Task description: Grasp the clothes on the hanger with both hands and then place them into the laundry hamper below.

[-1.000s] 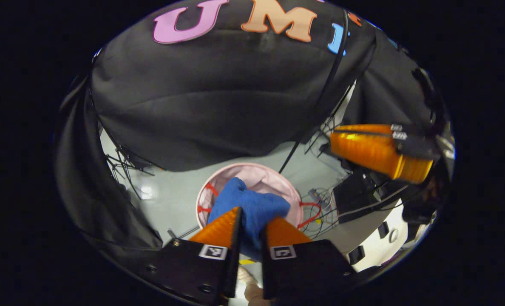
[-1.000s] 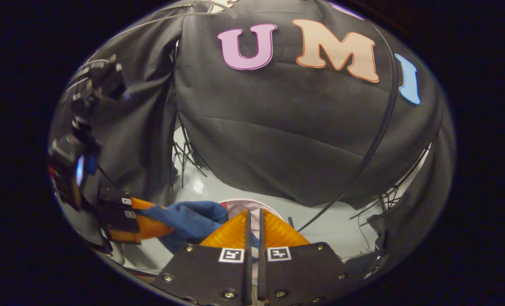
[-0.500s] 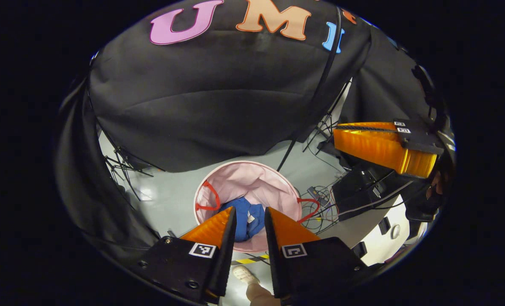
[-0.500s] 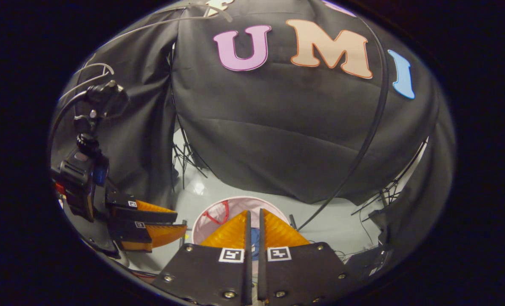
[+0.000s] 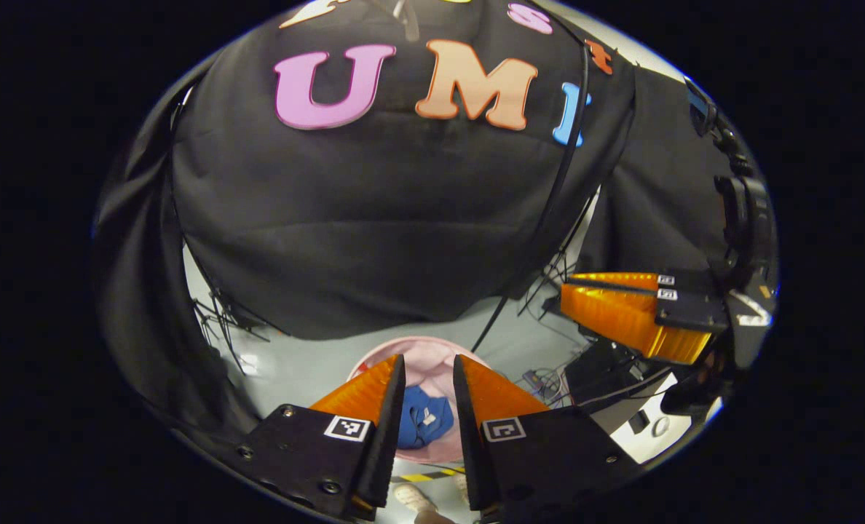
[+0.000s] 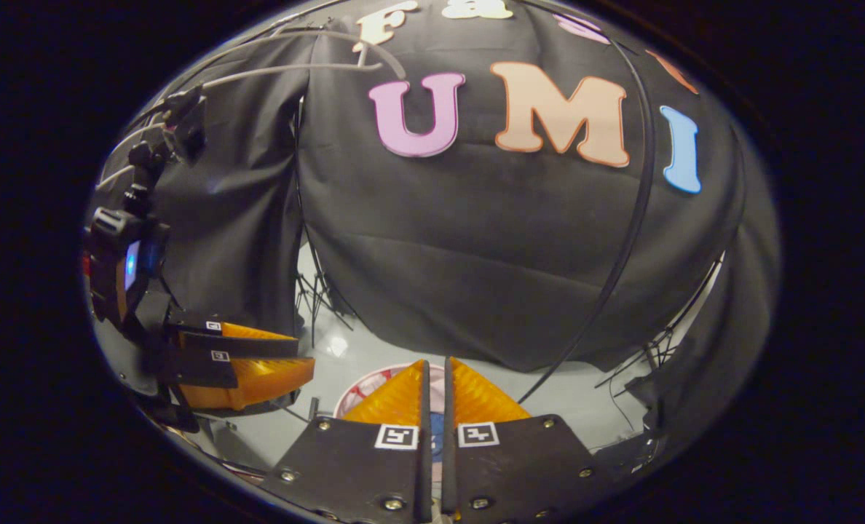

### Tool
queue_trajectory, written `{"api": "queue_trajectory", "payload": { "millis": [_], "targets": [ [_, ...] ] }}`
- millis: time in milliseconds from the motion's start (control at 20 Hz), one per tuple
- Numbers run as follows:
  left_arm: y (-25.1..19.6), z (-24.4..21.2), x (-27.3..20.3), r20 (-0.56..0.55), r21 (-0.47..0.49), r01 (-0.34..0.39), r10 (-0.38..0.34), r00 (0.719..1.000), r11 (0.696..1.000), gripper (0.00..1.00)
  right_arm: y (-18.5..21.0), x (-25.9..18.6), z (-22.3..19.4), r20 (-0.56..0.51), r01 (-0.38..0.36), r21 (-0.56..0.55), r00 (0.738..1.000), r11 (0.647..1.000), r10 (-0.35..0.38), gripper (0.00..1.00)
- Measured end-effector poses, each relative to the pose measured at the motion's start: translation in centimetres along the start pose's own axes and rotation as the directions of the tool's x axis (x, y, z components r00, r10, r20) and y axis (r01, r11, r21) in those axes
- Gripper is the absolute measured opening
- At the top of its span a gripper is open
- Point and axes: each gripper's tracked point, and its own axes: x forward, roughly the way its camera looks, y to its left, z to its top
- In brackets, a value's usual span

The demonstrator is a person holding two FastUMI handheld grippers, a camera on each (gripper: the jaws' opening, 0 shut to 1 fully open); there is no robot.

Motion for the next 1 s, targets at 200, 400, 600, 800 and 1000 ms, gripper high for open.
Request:
{"api": "queue_trajectory", "payload": {
  "millis": [200,400,600,800,1000],
  "targets": [
    [-1.3,5.5,-2.1,0.154,-0.001,0.029,-0.028,0.988,1.000,0.42,0.1,-2.9,5.5,0.124,0.020,0.022,0.992,1.000,-0.022,0.06],
    [-2.6,10.7,-4.7,0.289,0.003,0.055,-0.054,0.956,0.998,0.42,0.6,-6.3,10.7,0.245,0.035,0.024,0.969,0.999,-0.040,0.06],
    [-3.2,14.6,-7.1,0.414,0.026,0.058,-0.064,0.908,0.998,0.42,1.2,-9.7,15.6,0.356,0.040,0.049,0.933,0.998,-0.054,0.06],
    [-4.1,19.1,-11.2,0.513,0.015,0.054,-0.054,0.856,0.998,0.34,1.4,-12.7,18.9,0.434,0.062,0.034,0.898,0.997,-0.071,0.06],
    [-4.0,21.5,-13.9,0.574,0.030,0.033,-0.044,0.818,0.999,0.44,2.5,-15.9,21.1,0.497,0.057,0.013,0.866,0.998,-0.056,0.05]
  ]
}}
